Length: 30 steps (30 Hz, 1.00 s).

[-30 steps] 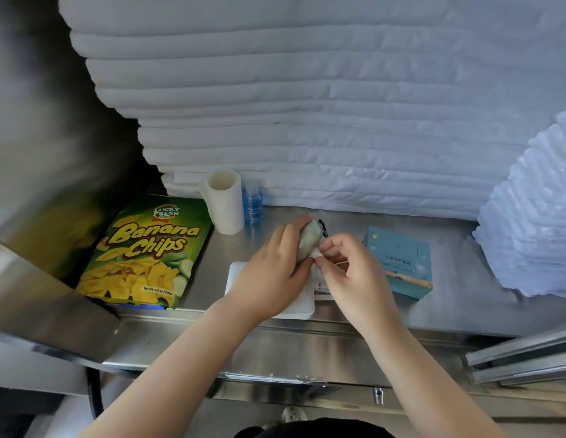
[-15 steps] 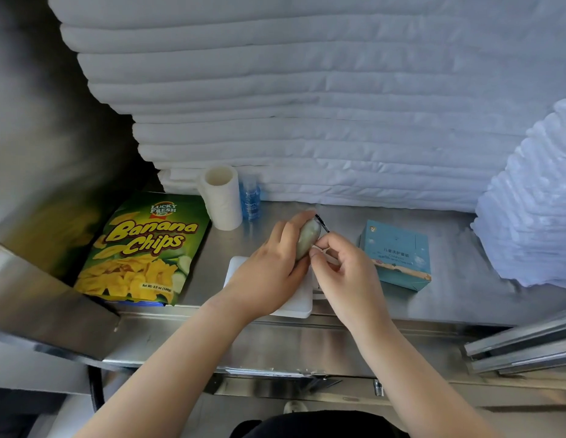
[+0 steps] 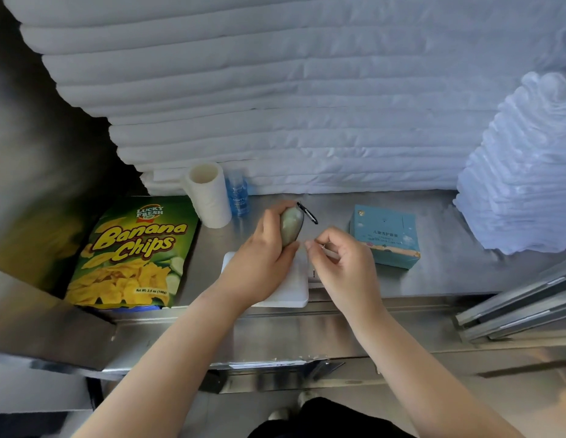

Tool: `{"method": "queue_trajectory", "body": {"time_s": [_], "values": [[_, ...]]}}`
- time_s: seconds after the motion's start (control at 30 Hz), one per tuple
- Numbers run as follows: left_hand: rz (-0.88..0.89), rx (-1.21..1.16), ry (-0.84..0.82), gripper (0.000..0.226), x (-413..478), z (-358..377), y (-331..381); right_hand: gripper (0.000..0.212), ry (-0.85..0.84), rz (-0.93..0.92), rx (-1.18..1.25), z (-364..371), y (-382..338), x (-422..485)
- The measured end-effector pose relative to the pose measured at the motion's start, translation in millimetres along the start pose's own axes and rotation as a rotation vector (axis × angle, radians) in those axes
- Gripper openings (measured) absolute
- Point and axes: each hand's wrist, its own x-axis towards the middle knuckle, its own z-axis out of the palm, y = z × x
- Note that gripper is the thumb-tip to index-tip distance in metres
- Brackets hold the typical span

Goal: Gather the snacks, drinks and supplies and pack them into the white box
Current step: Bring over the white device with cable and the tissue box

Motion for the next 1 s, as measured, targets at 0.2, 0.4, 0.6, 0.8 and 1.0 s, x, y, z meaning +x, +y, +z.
{"method": "queue_trajectory", "body": {"time_s": [0.2, 0.4, 0.6, 0.8, 1.0], "values": [[-0.055, 0.189, -0.066, 0.059, 12, 7, 2, 0.017, -0.038, -0.119, -0.168, -8, 1, -18], [-0.075, 0.324, -0.21, 0.062, 36, 17, -2, 0.003, -0.151, -0.178, -0.14, -28, 13, -26], [-0.089, 0.408, -0.402, 0.062, 55, 23, -10, 0.005, -0.152, -0.268, -0.108, -39, 22, -24], [-0.037, 0.493, -0.208, 0.054, 27, 5, 3, 0.006, -0.172, -0.338, -0.222, -45, 32, -20], [0.078, 0.578, -0.167, 0.063, -37, -16, 5, 0.008, -0.147, -0.416, -0.215, -42, 39, -18]]}}
